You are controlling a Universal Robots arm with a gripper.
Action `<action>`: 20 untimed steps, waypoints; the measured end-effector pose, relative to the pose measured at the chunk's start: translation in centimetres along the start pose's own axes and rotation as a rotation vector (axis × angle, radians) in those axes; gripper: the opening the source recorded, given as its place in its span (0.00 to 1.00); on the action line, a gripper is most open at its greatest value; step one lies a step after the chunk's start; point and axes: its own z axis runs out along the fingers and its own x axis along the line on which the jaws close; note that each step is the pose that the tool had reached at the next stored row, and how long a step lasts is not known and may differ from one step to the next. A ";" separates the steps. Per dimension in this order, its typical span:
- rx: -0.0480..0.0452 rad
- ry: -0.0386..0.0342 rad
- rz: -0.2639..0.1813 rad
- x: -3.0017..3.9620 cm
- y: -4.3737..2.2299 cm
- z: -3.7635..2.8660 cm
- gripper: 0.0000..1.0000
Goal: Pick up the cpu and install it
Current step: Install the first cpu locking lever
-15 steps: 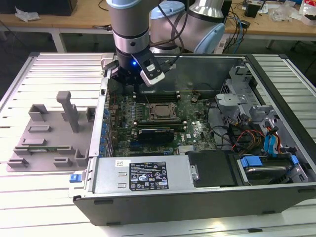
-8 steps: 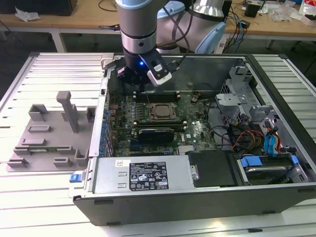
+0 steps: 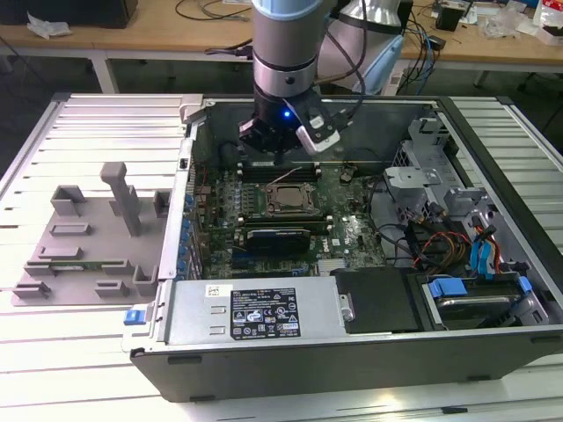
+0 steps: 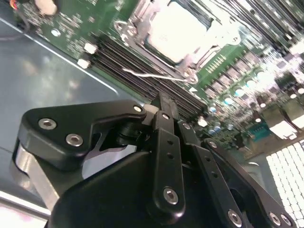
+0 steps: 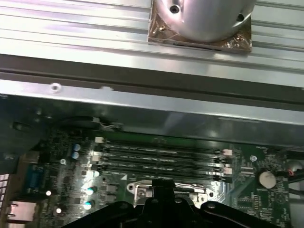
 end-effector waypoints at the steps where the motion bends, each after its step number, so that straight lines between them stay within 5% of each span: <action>1: -0.0002 0.0008 0.000 -0.77 -0.14 0.06 0.11; 9: -0.0003 0.0029 0.001 -3.70 -0.69 0.27 0.11; 20: 0.0003 -0.0002 0.008 -3.53 -0.73 0.45 0.11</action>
